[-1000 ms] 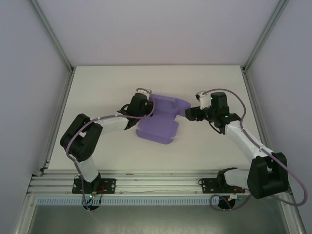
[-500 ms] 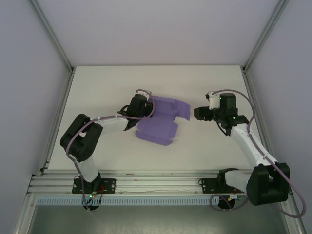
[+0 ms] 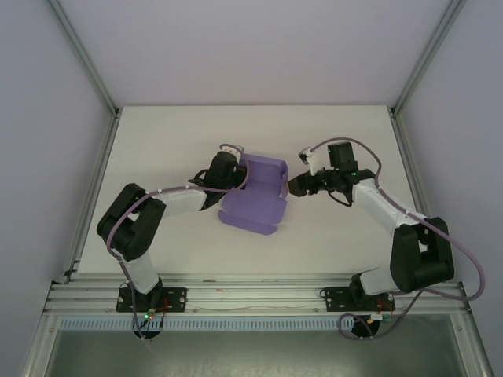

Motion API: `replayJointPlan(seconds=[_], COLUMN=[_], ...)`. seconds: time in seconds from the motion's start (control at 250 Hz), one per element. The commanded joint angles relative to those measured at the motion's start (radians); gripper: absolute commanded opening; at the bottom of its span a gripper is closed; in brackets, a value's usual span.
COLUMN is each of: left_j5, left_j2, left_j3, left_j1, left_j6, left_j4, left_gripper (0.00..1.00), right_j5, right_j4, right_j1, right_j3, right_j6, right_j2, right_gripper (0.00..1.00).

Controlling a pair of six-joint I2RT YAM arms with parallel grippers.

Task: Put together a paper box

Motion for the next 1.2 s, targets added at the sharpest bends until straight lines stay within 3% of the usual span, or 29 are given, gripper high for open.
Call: replayJointPlan(seconds=[0.0, 0.116, 0.536, 0.692, 0.771, 0.883, 1.003, 1.083, 1.195], left_j5=[0.0, -0.042, -0.079, -0.108, -0.117, -0.125, -0.146, -0.154, -0.156], left_j2=[-0.021, -0.012, 0.015, 0.046, 0.052, 0.053, 0.056, 0.06, 0.068], left_j3=[0.013, 0.035, 0.032, 0.057, 0.059, 0.059, 0.077, 0.088, 0.098], left_j1=[-0.011, -0.011, -0.023, -0.034, -0.037, -0.041, -0.04, -0.041, -0.041], left_j6=[-0.003, -0.019, -0.014, -0.016, -0.023, -0.051, -0.079, -0.094, -0.11], left_j4=[0.004, -0.03, -0.035, -0.071, -0.08, -0.082, -0.108, -0.123, -0.135], left_gripper=[0.0, 0.0, 0.0, 0.0, 0.0, 0.0, 0.0, 0.0, 0.0], right_j5=[0.001, 0.039, 0.465, 0.698, 0.833, 1.078, 1.366, 1.48, 1.571], right_j4=[0.09, 0.092, 0.201, 0.239, 0.222, 0.138, -0.081, -0.237, -0.297], right_j1=[0.023, 0.069, 0.179, 0.212, 0.224, 0.249, 0.275, 0.276, 0.279], right_j3=[0.039, 0.072, 0.148, 0.158, 0.171, 0.212, 0.324, 0.401, 0.428], right_j6=[0.055, 0.075, 0.346, 0.466, 0.511, 0.584, 0.73, 0.858, 0.939], right_j2=[0.034, 0.081, 0.242, 0.293, 0.318, 0.377, 0.48, 0.548, 0.592], right_gripper=[0.56, 0.55, 0.37, 0.13, 0.06, 0.0, 0.0, 0.0, 0.0])
